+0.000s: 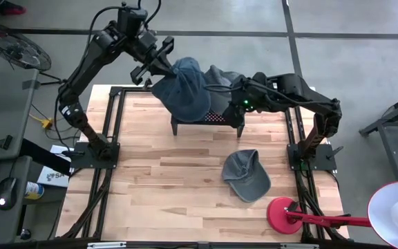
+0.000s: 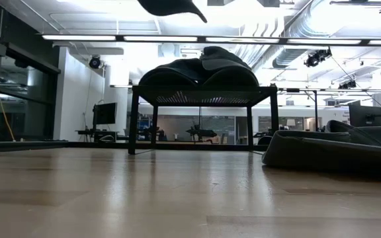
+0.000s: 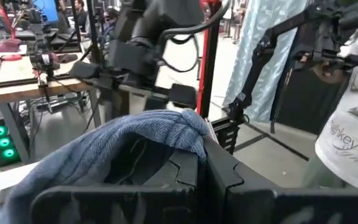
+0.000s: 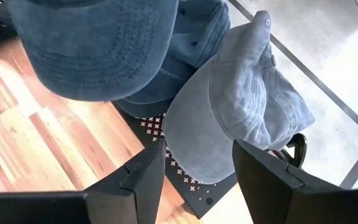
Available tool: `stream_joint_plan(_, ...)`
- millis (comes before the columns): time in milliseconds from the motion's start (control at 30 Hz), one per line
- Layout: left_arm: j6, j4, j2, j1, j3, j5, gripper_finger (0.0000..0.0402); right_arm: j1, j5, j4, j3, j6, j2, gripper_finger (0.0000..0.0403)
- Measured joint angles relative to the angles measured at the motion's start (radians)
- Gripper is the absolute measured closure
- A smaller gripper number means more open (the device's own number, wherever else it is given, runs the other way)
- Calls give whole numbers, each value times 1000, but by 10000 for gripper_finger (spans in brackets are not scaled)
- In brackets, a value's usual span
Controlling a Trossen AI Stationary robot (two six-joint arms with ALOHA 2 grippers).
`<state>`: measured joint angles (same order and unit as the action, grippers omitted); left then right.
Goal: Pick & Place hat
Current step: Stack the blue cap on the blue cap on the shelf
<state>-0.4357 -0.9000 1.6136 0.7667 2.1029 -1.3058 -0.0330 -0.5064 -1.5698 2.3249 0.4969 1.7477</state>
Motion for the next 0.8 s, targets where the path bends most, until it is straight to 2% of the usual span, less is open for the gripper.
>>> stream_joint_plan(133,58,44,29,35,0,-65,401,15,-7,-1,0,1,0,222)
stream_joint_plan(333,184,115,60,60,0,-257,401,20,-16,-1,0,-3,0,221)
stream_joint_plan(567,396,283,59,44,0,-267,401,20,-16,36,0,-62,0,222)
stream_joint_plan(700,467,329,54,28,0,-267,401,20,-1,96,0,-125,0,222)
stream_joint_plan(800,470,332,49,2,0,-267,401,20,48,166,0,-208,0,221)
